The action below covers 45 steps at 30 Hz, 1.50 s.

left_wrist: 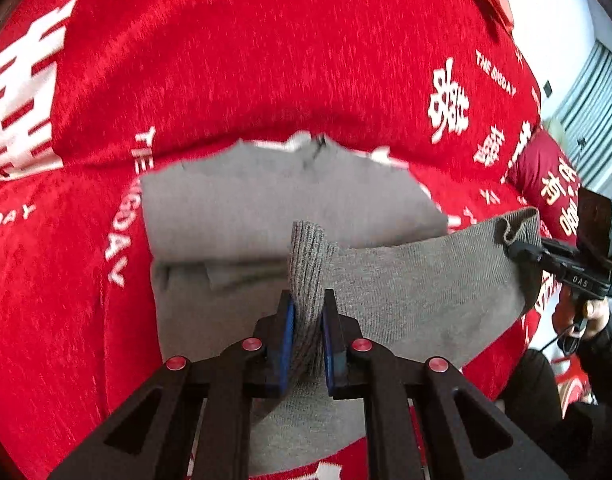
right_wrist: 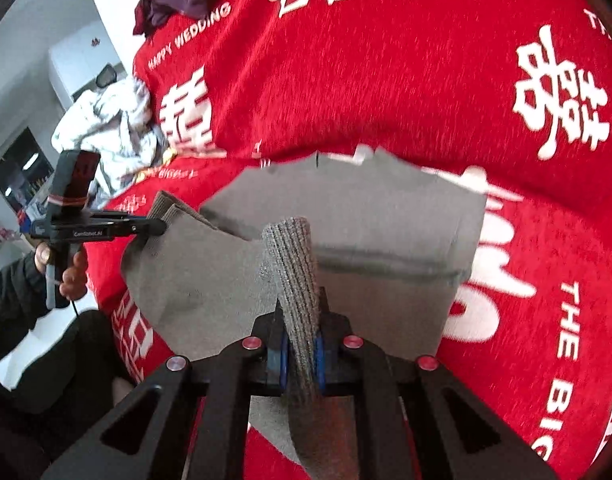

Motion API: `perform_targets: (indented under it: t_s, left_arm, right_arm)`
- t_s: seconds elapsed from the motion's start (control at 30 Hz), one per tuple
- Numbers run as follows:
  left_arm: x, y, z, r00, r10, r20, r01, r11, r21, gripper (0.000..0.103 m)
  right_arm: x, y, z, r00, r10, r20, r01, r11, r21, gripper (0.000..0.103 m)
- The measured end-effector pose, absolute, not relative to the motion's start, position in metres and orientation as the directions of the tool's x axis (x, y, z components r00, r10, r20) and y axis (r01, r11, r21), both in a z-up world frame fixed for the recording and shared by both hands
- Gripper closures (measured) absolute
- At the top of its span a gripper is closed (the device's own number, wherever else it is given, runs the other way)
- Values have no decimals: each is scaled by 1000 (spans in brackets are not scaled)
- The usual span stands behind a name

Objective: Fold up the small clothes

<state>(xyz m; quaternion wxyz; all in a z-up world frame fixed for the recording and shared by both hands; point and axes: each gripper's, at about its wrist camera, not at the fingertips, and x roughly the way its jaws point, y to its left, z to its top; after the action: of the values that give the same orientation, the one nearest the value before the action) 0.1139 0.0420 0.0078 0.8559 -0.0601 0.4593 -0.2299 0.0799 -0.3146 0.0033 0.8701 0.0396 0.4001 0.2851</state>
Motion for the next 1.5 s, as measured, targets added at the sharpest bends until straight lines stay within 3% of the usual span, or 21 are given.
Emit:
perform_targets:
  t_s: [0.23, 0.4, 0.73, 0.93, 1.2, 1.3, 1.4, 1.5]
  left_arm:
    - [161, 45, 37, 560, -444, -699, 292, 896, -336, 89]
    - [203, 42, 29, 578, -420, -700, 243, 907, -343, 89]
    - [296, 40, -34, 518, -334, -788, 108, 939, -326, 89]
    - [333, 51, -100, 411, -191, -891, -50, 972, -232, 89]
    - [326, 72, -98, 430, -307, -849, -66, 927, -369, 88]
    - [319, 74, -87, 391, -405, -826, 12, 900, -435, 88]
    - [307, 79, -71, 390, -381, -838, 67, 919, -387, 88]
    - [292, 84, -53, 400, -467, -789, 123, 880, -459, 88]
  right_arm:
    - [118, -314, 21, 587, 466, -662, -433, 872, 230, 93]
    - [165, -327, 13, 614, 456, -645, -362, 888, 283, 93]
    - [266, -313, -48, 576, 371, -728, -267, 928, 261, 93]
    - [304, -307, -106, 471, 285, -835, -209, 956, 208, 93]
    - [299, -327, -108, 488, 349, -800, -165, 937, 308, 90]
    - [296, -325, -103, 480, 346, -806, -177, 938, 297, 83]
    - [294, -324, -97, 469, 336, -817, -181, 942, 283, 66]
    - [283, -327, -81, 512, 290, -809, -190, 956, 222, 64]
